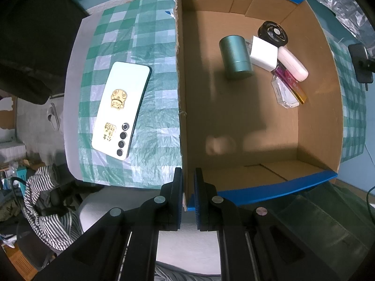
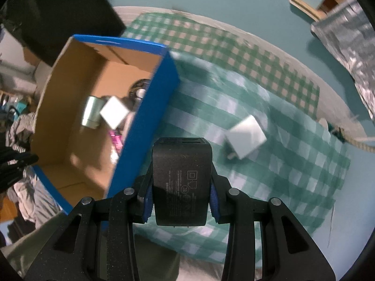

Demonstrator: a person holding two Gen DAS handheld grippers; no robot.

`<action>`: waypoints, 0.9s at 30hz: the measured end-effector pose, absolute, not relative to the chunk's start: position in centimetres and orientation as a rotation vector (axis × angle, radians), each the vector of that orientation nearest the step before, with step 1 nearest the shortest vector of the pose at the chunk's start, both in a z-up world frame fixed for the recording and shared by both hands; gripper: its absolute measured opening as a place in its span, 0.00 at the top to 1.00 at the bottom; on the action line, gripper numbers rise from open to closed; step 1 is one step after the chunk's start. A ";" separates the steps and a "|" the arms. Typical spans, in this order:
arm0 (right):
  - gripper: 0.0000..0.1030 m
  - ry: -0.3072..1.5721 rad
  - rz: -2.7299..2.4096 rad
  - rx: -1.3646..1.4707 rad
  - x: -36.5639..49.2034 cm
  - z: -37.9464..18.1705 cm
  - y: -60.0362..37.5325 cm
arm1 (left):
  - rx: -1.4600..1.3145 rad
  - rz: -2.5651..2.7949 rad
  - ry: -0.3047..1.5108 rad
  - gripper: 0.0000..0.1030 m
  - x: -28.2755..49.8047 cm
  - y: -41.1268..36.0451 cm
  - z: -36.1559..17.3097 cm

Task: Organize rigid objects
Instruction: 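Lift the black charger and carry it over the box, then lower the black charger beside the green canister and open the right gripper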

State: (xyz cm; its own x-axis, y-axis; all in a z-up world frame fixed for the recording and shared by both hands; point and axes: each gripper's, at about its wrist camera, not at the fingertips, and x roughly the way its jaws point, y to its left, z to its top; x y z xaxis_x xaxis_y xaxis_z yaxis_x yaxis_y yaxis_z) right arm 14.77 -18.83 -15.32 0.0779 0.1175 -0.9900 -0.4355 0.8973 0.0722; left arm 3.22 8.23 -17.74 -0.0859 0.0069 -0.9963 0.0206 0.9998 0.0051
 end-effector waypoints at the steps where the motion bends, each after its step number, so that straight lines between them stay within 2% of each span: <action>1: 0.64 1.433 0.432 -0.277 14.7 -15.2 -18.3 | 0.022 -0.012 1.657 0.91 3.2 8.2 -17.7; 13: 0.64 1.390 0.558 -0.381 13.2 -13.9 -11.4 | 0.040 -0.025 1.649 0.91 2.8 7.8 -17.6; 27: 0.64 1.402 0.623 -0.525 12.2 -17.2 -6.5 | 0.047 -0.035 1.652 0.91 2.6 7.7 -17.5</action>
